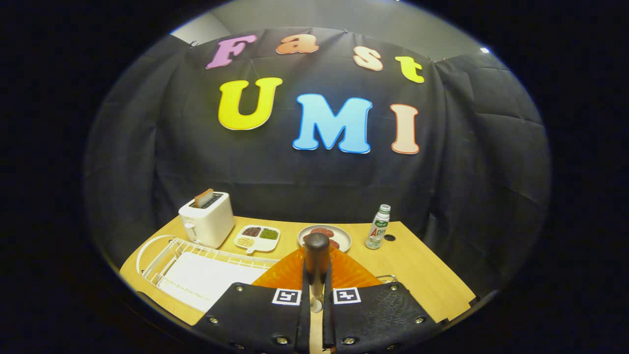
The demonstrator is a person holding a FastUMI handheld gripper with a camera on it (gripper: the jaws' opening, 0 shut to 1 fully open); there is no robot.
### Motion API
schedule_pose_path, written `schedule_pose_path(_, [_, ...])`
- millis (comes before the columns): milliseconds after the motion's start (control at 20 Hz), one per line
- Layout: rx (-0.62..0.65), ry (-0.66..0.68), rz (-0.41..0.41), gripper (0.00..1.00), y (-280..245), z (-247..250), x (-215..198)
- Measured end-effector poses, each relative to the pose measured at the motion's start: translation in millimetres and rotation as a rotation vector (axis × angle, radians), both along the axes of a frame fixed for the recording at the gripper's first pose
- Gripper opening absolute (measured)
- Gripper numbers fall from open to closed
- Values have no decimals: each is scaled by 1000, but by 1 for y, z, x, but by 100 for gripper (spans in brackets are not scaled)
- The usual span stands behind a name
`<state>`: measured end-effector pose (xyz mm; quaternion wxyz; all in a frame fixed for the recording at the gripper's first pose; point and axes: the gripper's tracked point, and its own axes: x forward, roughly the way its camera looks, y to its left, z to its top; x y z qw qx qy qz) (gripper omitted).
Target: Take the plate from the dish rack, then take the spoon from the basket and place it into the plate.
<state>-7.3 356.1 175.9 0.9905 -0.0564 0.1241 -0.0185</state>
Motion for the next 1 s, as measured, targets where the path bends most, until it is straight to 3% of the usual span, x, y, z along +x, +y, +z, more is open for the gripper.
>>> schedule_pose_path(300, [9,47,116,9,78,-24,-45])
schedule_pose_path(1000, [30,224,170,10,143,-133,-107])
